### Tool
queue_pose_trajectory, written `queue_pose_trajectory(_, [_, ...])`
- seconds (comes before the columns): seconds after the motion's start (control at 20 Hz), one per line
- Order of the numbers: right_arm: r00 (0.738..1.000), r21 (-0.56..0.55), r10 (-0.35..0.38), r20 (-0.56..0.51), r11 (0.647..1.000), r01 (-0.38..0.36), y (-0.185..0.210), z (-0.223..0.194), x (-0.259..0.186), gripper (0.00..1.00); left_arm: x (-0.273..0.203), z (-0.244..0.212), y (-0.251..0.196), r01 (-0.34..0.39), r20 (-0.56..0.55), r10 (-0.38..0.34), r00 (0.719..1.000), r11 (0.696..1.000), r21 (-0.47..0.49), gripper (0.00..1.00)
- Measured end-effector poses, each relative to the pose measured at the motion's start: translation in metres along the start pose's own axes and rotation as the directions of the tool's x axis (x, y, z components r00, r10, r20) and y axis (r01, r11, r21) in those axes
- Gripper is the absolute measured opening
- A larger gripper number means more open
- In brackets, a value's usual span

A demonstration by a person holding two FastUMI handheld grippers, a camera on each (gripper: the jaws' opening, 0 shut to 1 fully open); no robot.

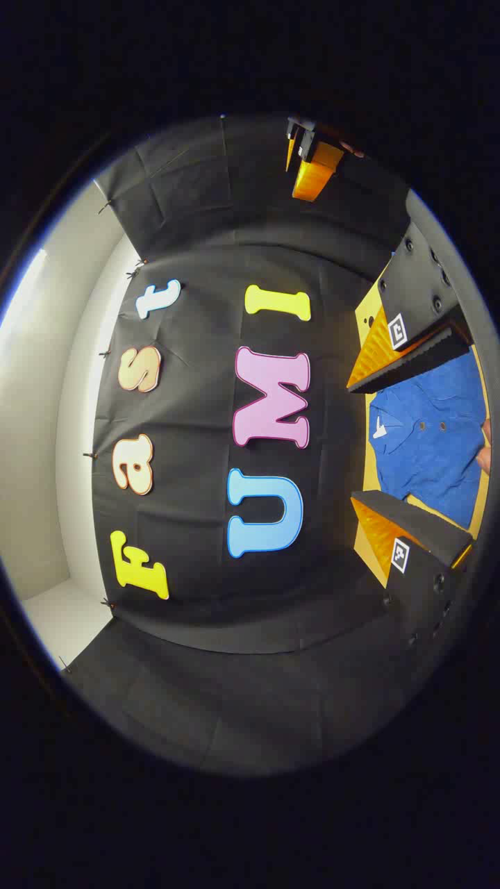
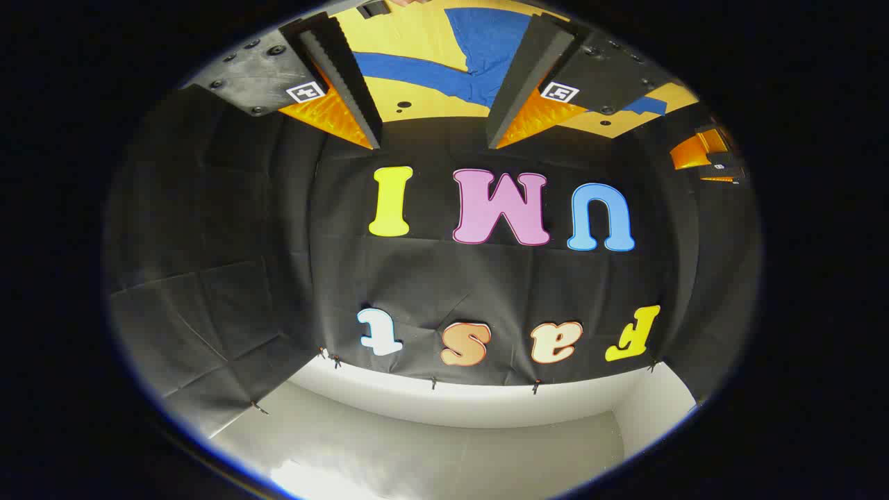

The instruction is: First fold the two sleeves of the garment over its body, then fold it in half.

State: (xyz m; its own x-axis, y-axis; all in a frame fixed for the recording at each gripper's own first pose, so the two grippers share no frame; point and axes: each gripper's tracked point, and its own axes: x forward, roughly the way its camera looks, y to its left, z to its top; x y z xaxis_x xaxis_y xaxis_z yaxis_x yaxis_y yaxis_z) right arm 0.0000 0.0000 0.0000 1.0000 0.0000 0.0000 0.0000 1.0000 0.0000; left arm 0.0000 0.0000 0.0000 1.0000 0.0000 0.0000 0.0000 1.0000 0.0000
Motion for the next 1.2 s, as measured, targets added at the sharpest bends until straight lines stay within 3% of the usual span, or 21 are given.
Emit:
queue_pose_trajectory(0.05, [1.0,0.001,0.005,-0.002,1.0,-0.005,0.003,0.0,0.0,0.84,0.0,0.003,0.003,-0.006,0.004,0.006,1.0,1.0,-0.002,0.81])
queue_pose_trajectory(0.1, [1.0,0.0,0.011,0.003,1.0,-0.011,0.006,0.004,0.002,0.96,-0.001,0.006,0.005,-0.009,0.012,0.009,1.0,1.0,-0.005,0.81])
queue_pose_trajectory(0.75, [0.999,-0.033,0.047,0.024,0.998,-0.046,0.022,0.019,0.026,0.96,0.002,0.001,0.026,-0.044,0.0,0.044,0.999,0.999,-0.031,0.81])
queue_pose_trajectory(1.05, [0.999,-0.051,0.049,-0.005,0.997,-0.049,0.001,0.035,0.057,0.96,0.01,0.001,0.03,-0.019,0.003,0.019,1.0,0.999,-0.029,0.8])
queue_pose_trajectory(1.1, [0.999,-0.047,0.044,-0.025,0.998,-0.045,-0.006,0.035,0.065,0.9,0.013,-0.001,0.031,-0.014,0.0,0.014,1.0,0.999,-0.029,0.8])
queue_pose_trajectory(1.15, [0.998,-0.039,0.042,-0.042,0.998,-0.044,-0.013,0.037,0.074,0.96,0.016,-0.003,0.032,-0.012,-0.006,0.011,1.0,1.0,-0.027,0.8])
queue_pose_trajectory(1.2, [0.998,-0.036,0.038,-0.057,0.999,-0.04,-0.02,0.039,0.084,0.96,0.019,-0.005,0.033,-0.008,-0.01,0.007,1.0,1.0,-0.027,0.8])
